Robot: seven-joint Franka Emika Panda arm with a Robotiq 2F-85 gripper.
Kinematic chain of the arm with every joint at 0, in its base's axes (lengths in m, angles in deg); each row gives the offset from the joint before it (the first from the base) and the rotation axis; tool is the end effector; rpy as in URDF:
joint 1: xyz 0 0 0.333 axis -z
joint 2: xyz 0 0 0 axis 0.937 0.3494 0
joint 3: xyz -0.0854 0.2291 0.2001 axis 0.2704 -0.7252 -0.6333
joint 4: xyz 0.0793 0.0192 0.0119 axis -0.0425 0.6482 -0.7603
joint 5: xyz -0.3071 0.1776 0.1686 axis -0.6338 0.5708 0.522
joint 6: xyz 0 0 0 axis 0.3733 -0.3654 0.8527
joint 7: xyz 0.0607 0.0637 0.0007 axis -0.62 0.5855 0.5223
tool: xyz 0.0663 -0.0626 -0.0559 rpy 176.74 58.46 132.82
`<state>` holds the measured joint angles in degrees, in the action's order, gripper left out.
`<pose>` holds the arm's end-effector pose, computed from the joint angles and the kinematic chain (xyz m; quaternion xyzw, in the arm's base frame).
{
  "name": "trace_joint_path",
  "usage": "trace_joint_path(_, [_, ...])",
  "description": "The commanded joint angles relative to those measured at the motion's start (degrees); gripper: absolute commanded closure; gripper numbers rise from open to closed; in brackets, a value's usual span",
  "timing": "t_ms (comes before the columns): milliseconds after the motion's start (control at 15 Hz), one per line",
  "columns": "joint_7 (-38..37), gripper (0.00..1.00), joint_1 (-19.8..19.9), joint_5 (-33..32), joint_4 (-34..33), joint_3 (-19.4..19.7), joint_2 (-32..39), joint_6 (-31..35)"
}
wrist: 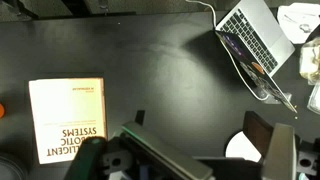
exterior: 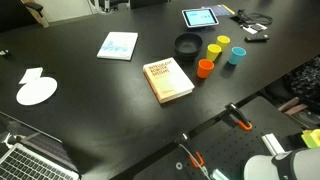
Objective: Stack the cups together.
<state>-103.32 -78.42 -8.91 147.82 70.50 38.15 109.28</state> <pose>0.4522 0.1695 0.4836 -0.9918 0.0276 0.0627 0.1078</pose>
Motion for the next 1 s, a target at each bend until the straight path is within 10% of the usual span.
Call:
trace_joint_path(0, [0.0,0.00,0.3,0.0,-0.3,-0.3,0.0,-0.1])
trace_joint_path(933, [-8.6,0.00,4.9,-6.8,-1.6,2.2,12.5,11.5])
